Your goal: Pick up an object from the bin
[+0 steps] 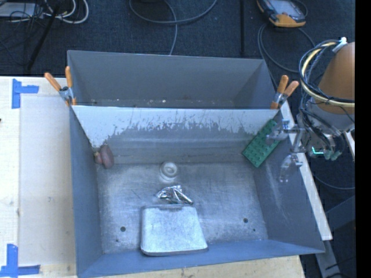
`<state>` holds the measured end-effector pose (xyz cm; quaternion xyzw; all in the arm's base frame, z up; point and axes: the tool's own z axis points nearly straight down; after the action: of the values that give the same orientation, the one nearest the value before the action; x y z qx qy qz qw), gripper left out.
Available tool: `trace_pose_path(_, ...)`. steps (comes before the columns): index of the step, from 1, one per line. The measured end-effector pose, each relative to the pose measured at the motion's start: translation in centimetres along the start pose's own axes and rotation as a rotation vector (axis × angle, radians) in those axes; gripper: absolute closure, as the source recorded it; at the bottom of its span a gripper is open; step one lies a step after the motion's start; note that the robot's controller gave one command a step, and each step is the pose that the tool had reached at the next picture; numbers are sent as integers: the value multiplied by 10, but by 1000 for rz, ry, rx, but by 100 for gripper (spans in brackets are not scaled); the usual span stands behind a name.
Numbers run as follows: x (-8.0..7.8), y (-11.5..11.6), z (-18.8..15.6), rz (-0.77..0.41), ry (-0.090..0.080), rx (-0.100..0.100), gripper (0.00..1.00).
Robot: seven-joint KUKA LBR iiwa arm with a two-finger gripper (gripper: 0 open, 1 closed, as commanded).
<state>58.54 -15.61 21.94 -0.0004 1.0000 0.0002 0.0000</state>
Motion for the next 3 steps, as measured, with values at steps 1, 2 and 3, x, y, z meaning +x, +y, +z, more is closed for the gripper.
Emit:
trace_pose_path(1, -32, 117, 96, -103, 5, -6, 0)
trace_pose_path(2, 19, 195, 148, -283, -3, 1, 0)
trace_pose_path(3, 36, 236, 143, -106, 1, -1, 0)
